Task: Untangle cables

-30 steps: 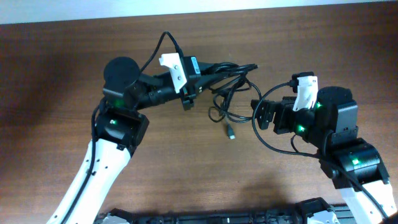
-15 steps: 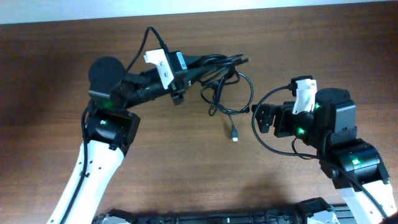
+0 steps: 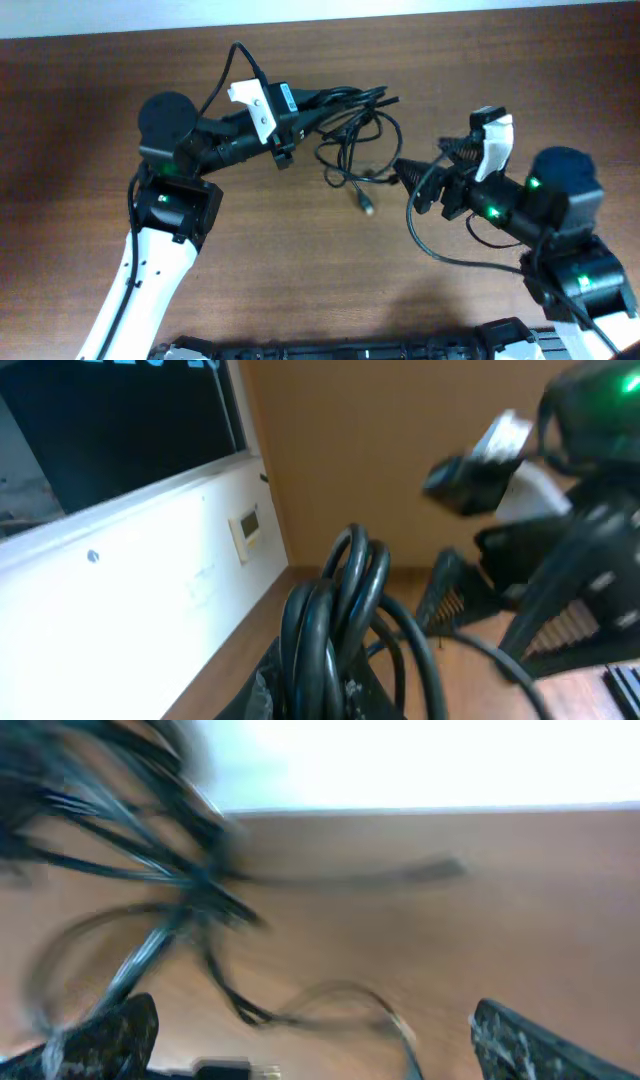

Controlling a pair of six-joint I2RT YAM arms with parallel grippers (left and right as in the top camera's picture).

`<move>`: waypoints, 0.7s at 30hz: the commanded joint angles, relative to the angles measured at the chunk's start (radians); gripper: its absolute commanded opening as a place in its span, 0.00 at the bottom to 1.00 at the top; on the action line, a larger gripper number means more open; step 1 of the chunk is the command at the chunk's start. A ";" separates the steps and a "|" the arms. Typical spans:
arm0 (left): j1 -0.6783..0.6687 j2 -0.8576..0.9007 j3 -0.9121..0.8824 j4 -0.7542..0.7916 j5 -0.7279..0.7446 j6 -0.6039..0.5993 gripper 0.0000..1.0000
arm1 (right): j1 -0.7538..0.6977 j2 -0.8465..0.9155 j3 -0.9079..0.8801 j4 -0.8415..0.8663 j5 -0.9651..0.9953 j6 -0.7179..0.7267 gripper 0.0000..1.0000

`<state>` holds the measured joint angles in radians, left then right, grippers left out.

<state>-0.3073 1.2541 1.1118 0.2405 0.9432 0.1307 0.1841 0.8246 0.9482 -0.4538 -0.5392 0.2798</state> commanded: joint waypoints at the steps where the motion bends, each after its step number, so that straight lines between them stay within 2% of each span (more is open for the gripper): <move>1: -0.040 -0.026 0.007 -0.003 0.003 0.006 0.00 | 0.005 -0.010 0.013 0.094 -0.127 0.084 0.99; 11: -0.065 -0.026 0.007 -0.023 -0.069 0.006 0.00 | 0.005 -0.010 0.013 0.177 -0.123 0.216 0.99; 15: -0.067 -0.026 0.007 -0.044 -0.071 0.025 0.00 | 0.005 -0.010 0.013 0.230 -0.123 0.391 0.99; 17: -0.083 -0.026 0.007 -0.043 -0.072 0.054 0.00 | 0.005 -0.010 0.013 0.237 -0.123 0.470 0.99; 21: -0.141 -0.026 0.007 -0.053 -0.105 0.134 0.00 | 0.005 -0.010 0.013 0.238 -0.123 0.490 0.99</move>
<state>-0.3988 1.2541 1.1118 0.1886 0.8734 0.1802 0.1841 0.8181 0.9501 -0.2234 -0.6537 0.6949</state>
